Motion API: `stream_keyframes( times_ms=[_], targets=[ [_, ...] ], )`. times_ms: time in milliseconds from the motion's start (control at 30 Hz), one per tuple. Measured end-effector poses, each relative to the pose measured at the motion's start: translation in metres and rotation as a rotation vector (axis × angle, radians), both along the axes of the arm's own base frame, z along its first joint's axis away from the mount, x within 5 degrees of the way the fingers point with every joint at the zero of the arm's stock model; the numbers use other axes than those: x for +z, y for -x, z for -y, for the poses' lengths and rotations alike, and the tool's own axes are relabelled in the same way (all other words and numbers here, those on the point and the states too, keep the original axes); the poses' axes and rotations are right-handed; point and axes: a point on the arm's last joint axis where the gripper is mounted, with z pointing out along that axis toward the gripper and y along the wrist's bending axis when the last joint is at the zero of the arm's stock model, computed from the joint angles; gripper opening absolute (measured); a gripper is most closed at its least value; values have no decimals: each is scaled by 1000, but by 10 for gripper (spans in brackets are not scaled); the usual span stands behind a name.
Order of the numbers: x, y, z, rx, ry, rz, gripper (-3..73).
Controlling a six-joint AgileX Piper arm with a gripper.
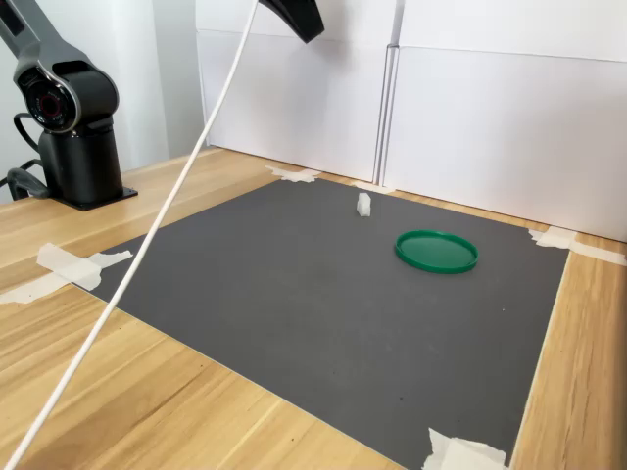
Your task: Grasp a white terminal and put it in the green lid.
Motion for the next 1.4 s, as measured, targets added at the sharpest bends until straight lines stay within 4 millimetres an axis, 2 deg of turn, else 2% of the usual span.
stream_keyframes(
  times_ms=[200, 333, 433, 700, 800, 900, 1200, 1400],
  targets=[
    [-1, -25, -17, 12, 30, -85, -8],
    [-6, -39, -28, 17, 43, -180, 55],
    [-10, -47, -35, 10, 42, -238, 145],
    [-20, -60, -41, -5, 55, -282, 496],
    [-19, -61, -42, -7, 51, -270, 574],
    [-24, -63, -41, -11, 64, -255, 599],
    [-68, -71, -45, -17, 107, -321, 605],
    [-88, -81, -51, -17, 102, -333, 606]
  ],
)
